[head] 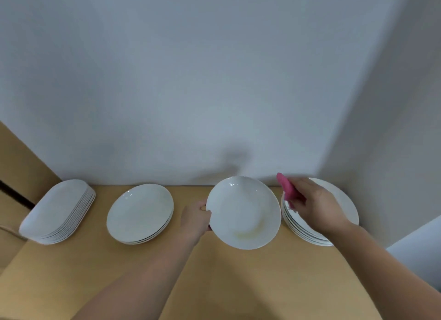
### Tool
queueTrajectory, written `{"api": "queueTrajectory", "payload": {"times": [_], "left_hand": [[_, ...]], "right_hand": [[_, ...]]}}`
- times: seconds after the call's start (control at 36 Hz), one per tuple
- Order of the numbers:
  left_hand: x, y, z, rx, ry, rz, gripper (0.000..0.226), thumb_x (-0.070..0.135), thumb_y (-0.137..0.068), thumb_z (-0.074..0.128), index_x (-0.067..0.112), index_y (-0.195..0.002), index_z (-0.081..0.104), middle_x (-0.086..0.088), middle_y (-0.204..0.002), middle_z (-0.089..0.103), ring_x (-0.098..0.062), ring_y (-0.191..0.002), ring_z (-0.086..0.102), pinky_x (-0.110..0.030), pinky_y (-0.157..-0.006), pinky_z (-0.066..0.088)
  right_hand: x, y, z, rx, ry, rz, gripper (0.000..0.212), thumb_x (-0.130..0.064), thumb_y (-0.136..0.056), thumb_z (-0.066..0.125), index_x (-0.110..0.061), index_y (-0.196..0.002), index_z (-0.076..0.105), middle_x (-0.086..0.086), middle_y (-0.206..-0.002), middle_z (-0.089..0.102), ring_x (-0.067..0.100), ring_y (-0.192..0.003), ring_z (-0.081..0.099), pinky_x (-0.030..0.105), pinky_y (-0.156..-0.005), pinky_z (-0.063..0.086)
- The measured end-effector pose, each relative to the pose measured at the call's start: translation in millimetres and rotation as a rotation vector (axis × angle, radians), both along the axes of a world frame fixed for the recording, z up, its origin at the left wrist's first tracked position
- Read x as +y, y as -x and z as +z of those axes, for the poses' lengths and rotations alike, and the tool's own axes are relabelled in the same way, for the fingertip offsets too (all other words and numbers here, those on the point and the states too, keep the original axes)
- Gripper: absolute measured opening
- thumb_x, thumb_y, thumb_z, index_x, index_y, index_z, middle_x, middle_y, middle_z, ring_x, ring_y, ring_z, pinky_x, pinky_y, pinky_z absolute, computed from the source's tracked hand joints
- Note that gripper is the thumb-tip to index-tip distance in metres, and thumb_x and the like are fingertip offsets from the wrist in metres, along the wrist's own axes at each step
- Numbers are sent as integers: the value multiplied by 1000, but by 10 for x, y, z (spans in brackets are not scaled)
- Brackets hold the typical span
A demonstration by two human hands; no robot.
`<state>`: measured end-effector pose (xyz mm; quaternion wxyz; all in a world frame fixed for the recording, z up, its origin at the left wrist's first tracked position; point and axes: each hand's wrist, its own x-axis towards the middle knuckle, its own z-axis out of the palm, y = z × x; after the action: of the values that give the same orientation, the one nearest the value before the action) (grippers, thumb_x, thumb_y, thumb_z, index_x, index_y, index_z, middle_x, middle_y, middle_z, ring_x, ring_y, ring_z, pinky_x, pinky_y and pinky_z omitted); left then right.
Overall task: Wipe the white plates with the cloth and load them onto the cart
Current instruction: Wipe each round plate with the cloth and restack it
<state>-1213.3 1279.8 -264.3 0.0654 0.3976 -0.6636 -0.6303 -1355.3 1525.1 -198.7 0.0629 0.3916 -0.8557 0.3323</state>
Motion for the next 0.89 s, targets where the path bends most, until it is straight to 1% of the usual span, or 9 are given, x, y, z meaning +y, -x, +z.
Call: {"api": "queueTrajectory", "payload": {"times": [0.14, 0.25, 0.31, 0.36, 0.44, 0.61, 0.72, 0.81, 0.89], "left_hand": [[-143, -248, -288, -50, -19, 12, 46, 3, -76, 49, 19, -115, 69, -4, -89, 75, -24, -80, 72, -39, -63, 62], [-191, -355, -463, -101, 4, 3, 43, 3, -78, 46, 23, -106, 71, -1, -85, 75, -26, -80, 72, -46, -68, 62], [-200, -381, -514, -121, 11, 0, 41, 2, -80, 46, 30, -96, 71, -2, -85, 74, -27, -82, 71, -49, -71, 61], [-203, -394, -557, -133, 43, 0, 43, 2, -79, 45, 38, -77, 68, -5, -81, 73, -29, -81, 70, -51, -72, 60], [-191, -398, -617, -145, 85, -16, 45, 2, -75, 43, 38, -63, 68, -10, -79, 72, -28, -73, 66, -51, -73, 60], [-150, -345, -715, -150, 96, -9, 40, 0, -76, 43, 28, -81, 72, -15, -81, 70, -26, -68, 59, -50, -74, 57], [-109, -323, -782, -159, 87, 16, 33, 0, -77, 43, 18, -79, 71, -21, -85, 68, -22, -67, 53, -35, -65, 51], [-90, -304, -819, -174, 83, 10, 29, -1, -77, 42, 8, -81, 69, -19, -73, 61, -21, -66, 50, -33, -63, 45], [-69, -278, -810, -183, 69, 5, 31, -1, -77, 43, 22, -73, 64, -16, -72, 60, -23, -68, 51, -37, -66, 51]], "right_hand": [[-224, -218, -167, -63, -82, 50, 17, -19, -94, 61, -32, -90, 52, -23, -74, 50, 2, -69, 49, 27, -63, 46], [-331, -360, -258, -81, -177, 79, 29, -8, -85, 64, -28, -105, 63, -24, -82, 49, 6, -72, 49, 29, -65, 50], [-379, -400, -298, -88, -201, 82, 30, -9, -86, 63, -27, -110, 64, -23, -82, 48, 8, -73, 49, 31, -65, 50], [-408, -424, -344, -82, -228, 77, 28, -11, -87, 61, -23, -112, 64, -19, -84, 50, 9, -73, 49, 31, -63, 49], [-430, -445, -420, -76, -278, 81, 23, -12, -86, 61, -18, -107, 66, -15, -89, 56, 10, -75, 50, 32, -63, 48], [-457, -427, -546, -87, -336, 105, 22, -9, -85, 62, -18, -105, 66, -11, -97, 61, 18, -81, 56, 30, -62, 45], [-484, -370, -627, -99, -376, 125, 19, -11, -87, 60, -18, -104, 66, -9, -103, 62, 19, -86, 57, 29, -65, 43], [-509, -320, -699, -110, -391, 161, 21, -8, -87, 59, -17, -105, 66, -7, -104, 63, 21, -86, 59, 29, -67, 42], [-548, -273, -782, -114, -410, 187, 25, -9, -88, 58, -17, -110, 66, -8, -109, 63, 20, -90, 59, 29, -72, 44]]}}
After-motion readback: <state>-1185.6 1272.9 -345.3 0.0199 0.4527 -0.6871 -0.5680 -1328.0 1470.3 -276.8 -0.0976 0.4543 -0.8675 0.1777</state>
